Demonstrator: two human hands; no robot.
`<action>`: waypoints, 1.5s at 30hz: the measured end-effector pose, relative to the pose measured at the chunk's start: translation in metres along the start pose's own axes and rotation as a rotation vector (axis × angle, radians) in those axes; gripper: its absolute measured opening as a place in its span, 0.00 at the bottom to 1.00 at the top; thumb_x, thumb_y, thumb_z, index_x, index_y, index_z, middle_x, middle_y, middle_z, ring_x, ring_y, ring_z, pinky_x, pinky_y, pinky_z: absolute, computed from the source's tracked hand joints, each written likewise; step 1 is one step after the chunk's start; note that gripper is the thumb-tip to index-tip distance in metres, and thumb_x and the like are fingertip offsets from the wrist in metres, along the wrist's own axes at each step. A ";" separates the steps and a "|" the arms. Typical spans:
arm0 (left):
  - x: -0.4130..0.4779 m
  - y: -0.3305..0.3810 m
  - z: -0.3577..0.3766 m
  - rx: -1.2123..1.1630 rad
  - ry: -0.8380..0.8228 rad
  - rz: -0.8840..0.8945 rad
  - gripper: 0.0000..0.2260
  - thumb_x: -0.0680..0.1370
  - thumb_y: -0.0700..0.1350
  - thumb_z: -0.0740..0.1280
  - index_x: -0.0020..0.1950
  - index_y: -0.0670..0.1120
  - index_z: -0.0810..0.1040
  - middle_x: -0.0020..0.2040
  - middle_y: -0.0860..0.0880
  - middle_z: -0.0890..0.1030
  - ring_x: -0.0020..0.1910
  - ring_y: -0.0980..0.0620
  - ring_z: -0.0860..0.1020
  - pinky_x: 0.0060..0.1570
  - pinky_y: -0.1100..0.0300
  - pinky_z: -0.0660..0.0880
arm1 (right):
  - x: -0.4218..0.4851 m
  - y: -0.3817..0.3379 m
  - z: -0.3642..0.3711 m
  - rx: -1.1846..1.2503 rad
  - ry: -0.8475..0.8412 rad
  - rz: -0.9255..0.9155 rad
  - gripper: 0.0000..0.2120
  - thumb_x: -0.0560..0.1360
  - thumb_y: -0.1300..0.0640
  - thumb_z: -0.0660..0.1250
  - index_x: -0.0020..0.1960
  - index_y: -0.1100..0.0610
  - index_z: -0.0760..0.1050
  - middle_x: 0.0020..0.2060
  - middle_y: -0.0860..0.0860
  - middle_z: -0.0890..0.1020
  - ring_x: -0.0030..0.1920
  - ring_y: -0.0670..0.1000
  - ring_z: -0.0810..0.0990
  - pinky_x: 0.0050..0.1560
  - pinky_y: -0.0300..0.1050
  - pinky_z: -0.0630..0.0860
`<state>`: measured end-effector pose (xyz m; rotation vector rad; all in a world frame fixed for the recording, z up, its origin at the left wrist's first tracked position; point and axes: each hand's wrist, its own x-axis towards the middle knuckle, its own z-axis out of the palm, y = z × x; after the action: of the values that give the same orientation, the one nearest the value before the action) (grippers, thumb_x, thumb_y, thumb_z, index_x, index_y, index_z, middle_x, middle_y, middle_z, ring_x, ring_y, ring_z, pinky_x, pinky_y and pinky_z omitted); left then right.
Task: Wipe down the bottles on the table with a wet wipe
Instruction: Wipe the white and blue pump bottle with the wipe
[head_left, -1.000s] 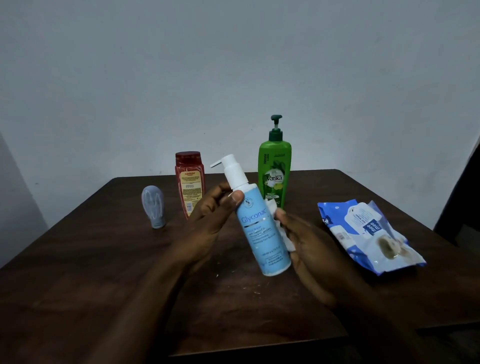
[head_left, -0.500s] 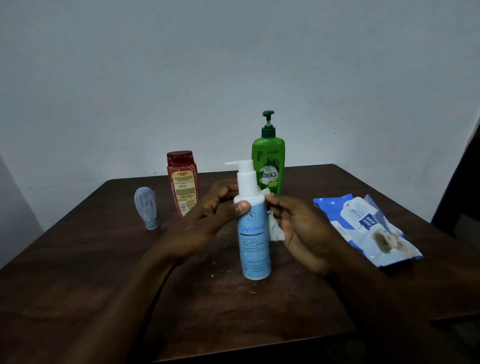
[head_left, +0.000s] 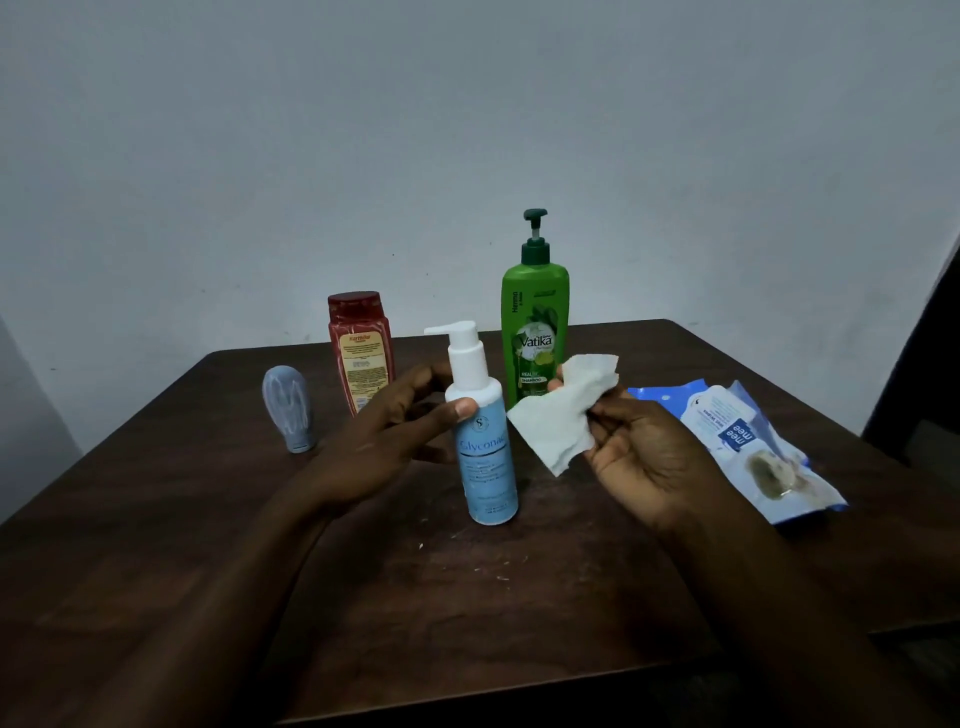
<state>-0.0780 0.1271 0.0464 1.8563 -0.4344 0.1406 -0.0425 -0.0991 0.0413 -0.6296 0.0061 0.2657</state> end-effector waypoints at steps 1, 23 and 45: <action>0.001 0.000 0.000 0.000 0.008 -0.001 0.16 0.75 0.53 0.65 0.63 0.60 0.72 0.57 0.69 0.80 0.59 0.64 0.78 0.46 0.63 0.81 | 0.002 0.001 -0.002 0.000 0.023 -0.002 0.14 0.80 0.72 0.55 0.57 0.63 0.76 0.40 0.58 0.86 0.37 0.51 0.87 0.46 0.47 0.81; 0.099 -0.003 -0.036 0.172 0.229 -0.115 0.12 0.82 0.49 0.65 0.64 0.46 0.72 0.62 0.48 0.76 0.61 0.49 0.77 0.55 0.46 0.80 | 0.011 0.024 -0.007 -0.653 0.054 -0.026 0.09 0.77 0.73 0.59 0.53 0.75 0.75 0.35 0.57 0.81 0.36 0.53 0.81 0.43 0.47 0.79; 0.091 -0.020 -0.029 0.189 0.225 -0.210 0.17 0.83 0.47 0.62 0.72 0.48 0.67 0.70 0.46 0.72 0.68 0.48 0.72 0.62 0.44 0.76 | 0.025 0.030 -0.012 -0.680 0.042 -0.062 0.09 0.78 0.72 0.60 0.54 0.75 0.75 0.39 0.59 0.80 0.39 0.54 0.81 0.43 0.47 0.80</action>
<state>0.0168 0.1396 0.0661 2.0307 -0.0710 0.2511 -0.0245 -0.0764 0.0122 -1.3096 -0.0656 0.1914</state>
